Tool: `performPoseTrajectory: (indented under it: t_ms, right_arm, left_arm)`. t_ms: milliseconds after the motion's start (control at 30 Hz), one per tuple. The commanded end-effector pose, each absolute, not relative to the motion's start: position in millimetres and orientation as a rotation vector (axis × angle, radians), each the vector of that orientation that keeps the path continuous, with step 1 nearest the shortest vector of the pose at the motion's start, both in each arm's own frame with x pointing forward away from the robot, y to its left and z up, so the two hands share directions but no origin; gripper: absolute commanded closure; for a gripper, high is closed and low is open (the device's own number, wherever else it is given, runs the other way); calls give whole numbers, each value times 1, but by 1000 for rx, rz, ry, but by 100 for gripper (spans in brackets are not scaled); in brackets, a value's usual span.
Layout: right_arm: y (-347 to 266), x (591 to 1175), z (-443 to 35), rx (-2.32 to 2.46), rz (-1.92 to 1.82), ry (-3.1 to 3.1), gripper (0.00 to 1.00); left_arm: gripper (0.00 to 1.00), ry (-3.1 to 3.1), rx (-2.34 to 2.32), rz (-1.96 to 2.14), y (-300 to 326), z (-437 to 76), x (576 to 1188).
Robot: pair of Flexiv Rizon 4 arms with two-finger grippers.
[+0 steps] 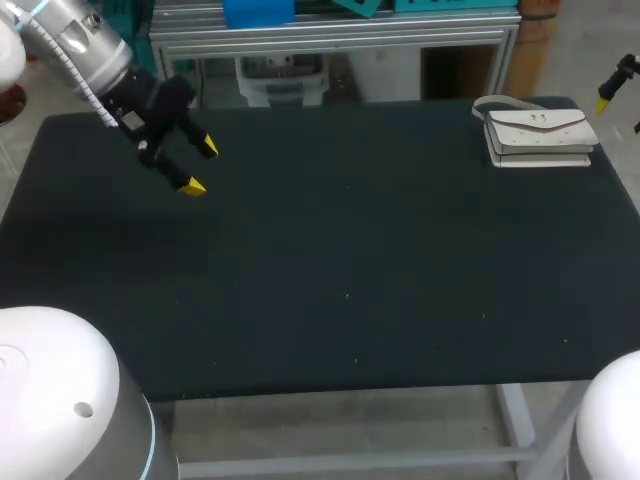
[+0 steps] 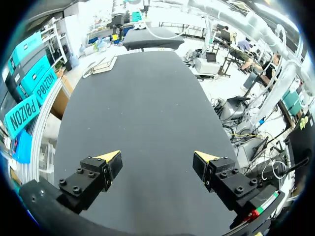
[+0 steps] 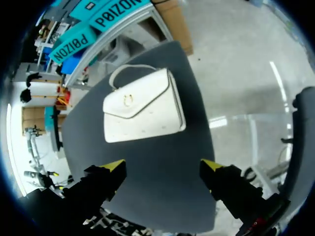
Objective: Pick up the bag, open it, inspect its contents, close it, and place it on the opposite side
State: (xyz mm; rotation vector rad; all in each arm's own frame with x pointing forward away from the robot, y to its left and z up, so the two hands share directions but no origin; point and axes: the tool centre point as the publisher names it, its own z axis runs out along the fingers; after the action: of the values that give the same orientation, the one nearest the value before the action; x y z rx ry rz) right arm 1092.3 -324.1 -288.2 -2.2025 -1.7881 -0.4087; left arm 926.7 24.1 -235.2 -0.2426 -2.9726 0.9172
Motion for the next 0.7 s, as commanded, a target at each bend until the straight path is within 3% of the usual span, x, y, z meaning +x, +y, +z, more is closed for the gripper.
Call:
performPoseTrajectory:
  t_ms: [33,333,700]
  right_arm:
    - [-331,1107,-300,-2158,-404,-1764,0]
    - [-333,1121,-319,-2134,-433,-1743,0]
    - [-341,1138,-338,-2089,-481,-1684,0]
  left_arm:
    - [0,-2991,-467,997,21,-246,924]
    - [0,-3089,-204,1054,10,-263,943]
    - [0,-3089,-204,1054,10,-263,943]
